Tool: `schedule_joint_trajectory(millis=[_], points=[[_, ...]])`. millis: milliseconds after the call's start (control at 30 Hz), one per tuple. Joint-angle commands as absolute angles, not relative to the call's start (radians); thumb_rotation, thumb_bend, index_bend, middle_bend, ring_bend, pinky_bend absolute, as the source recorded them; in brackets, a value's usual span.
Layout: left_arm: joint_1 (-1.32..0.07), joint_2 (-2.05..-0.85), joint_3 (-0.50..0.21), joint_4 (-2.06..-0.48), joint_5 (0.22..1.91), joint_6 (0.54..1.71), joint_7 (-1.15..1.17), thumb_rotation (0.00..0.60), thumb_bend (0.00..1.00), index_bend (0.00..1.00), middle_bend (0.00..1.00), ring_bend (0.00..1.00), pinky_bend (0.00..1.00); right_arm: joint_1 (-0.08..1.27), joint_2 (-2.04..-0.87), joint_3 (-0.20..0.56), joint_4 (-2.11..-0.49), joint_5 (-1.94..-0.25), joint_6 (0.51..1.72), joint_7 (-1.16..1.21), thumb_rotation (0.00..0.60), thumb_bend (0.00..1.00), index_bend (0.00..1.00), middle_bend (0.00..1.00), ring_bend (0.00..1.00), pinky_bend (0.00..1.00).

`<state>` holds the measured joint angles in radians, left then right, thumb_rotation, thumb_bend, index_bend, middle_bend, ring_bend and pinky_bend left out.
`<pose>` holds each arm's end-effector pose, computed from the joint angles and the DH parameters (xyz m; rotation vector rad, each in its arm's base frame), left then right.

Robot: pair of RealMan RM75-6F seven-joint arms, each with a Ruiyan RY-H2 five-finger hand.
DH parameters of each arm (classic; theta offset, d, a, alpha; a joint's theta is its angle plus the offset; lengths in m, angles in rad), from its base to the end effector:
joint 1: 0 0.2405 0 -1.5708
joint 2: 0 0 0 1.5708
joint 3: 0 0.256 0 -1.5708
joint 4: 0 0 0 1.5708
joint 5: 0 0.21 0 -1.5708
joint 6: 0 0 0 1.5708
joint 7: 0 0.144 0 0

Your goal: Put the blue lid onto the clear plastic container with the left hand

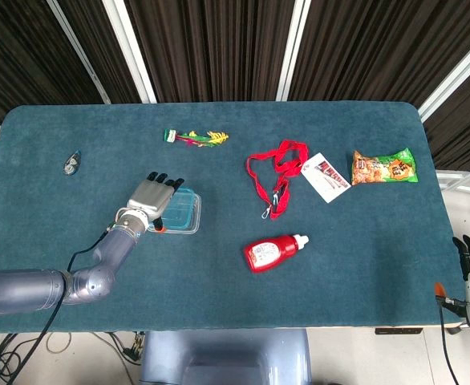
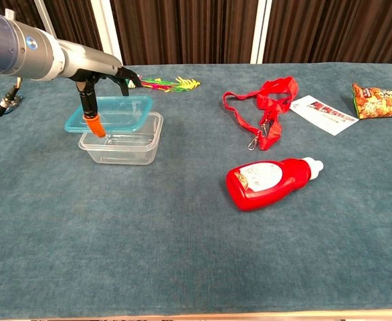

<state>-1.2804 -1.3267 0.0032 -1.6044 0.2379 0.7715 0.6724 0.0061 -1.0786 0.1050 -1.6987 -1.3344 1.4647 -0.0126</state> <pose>-0.0955 0.3986 0.0164 -1.9637 -0.9839 -0.4227 -0.3287 -0.1643 0.1769 1.1729 -1.0173 0.8183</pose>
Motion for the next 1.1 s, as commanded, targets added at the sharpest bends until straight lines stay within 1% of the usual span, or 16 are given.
schedule_joint_trajectory(millis=[33, 300, 1100], points=[[-1.282, -1.334, 0.008, -1.598, 0.254, 0.772, 0.673, 0.6, 0.18, 0.0, 0.29, 0.0, 0.0, 0.006, -1.079, 0.105, -1.699, -1.334, 1.465, -0.013, 0.6, 0.39, 0.06, 0.04, 0.03, 0.0], [-1.282, -1.356, 0.025, -1.59, 0.255, 0.79, 0.681, 0.6, 0.18, 0.0, 0.29, 0.0, 0.0, 0.006, -1.078, 0.105, -1.698, -1.335, 1.465, -0.01, 0.6, 0.39, 0.06, 0.04, 0.03, 0.0], [-1.308, -1.402, 0.021, -1.57, 0.182, 0.84, 0.728, 0.6, 0.18, 0.0, 0.29, 0.0, 0.0, 0.006, -1.077, 0.105, -1.7, -1.331, 1.46, -0.005, 0.6, 0.39, 0.06, 0.04, 0.03, 0.0]])
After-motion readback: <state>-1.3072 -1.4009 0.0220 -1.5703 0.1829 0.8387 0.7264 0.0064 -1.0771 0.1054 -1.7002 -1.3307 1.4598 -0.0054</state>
